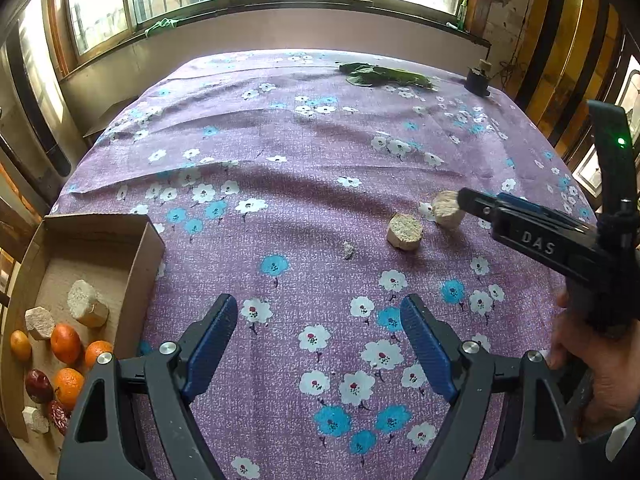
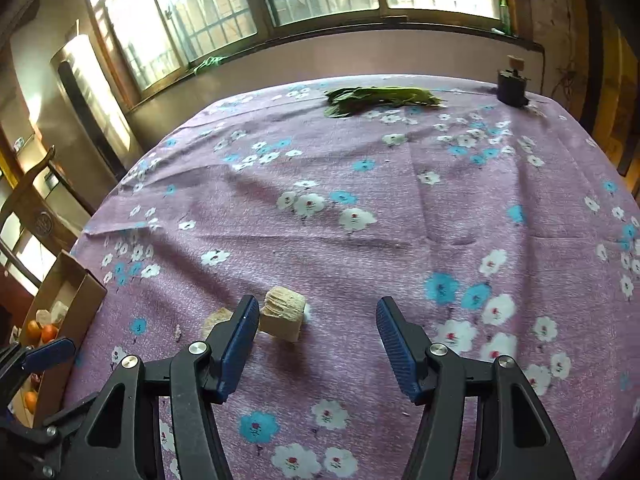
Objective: Organize fruits
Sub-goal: 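Grasp a round yam slice with the left tool while the right tool grasps a yam chunk, then lower the yam slice and yam chunk into the box and open both tools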
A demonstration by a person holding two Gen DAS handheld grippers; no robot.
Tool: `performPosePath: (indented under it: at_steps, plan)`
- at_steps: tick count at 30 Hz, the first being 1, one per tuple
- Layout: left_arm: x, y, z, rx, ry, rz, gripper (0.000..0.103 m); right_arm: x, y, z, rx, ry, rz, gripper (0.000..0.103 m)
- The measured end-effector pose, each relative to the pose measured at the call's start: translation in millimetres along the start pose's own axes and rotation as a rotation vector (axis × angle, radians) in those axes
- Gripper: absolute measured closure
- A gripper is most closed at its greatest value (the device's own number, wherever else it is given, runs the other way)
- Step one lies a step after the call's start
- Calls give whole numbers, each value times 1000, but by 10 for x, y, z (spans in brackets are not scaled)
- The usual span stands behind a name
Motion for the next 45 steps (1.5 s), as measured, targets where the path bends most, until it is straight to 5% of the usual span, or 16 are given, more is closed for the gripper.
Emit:
performPosePath:
  at_steps: [6, 13, 14, 17, 27, 28, 29, 30, 39, 45]
  plan:
    - [-181, 21, 162, 15, 2, 27, 20, -261, -96, -164, -9, -35, 37, 38]
    - [-273, 43, 290, 22, 13, 57, 20, 44, -66, 3, 14, 29, -82, 38]
    - [-272, 38, 305, 25, 16, 58, 20, 85, -57, 60, 18, 35, -96, 40]
    - [-292, 33, 338, 33, 17, 73, 20, 158, -36, 233, 56, 27, -144, 71]
    - [-630, 176, 540, 21, -45, 113, 21, -141, -107, -266, -9, -43, -75, 71]
    - [-664, 183, 567, 12, -48, 122, 31, -148, -115, -293, -11, -44, -74, 71]
    - [-691, 183, 610, 14, -43, 138, 59, -156, -128, -316, -15, -40, -71, 71]
    - [-707, 176, 667, 35, -40, 149, 73, -160, -133, -332, -17, -35, -67, 71]
    - [-538, 93, 517, 48, -114, 116, 75, -73, -200, -464, -25, -12, -59, 70]
    - [-278, -41, 123, -7, -74, 105, 75, 216, -328, -520, -14, 21, -98, 70]
Point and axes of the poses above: each gripper's, at about its wrist camera, not at the fingertips, and z roughly the way its jaws point, x to its left, y to its top, the point moved 3 cm from there along z, roughly the way its jaws point, and after that the axes turned 15 degrees about -z, right-handed, at the moved point
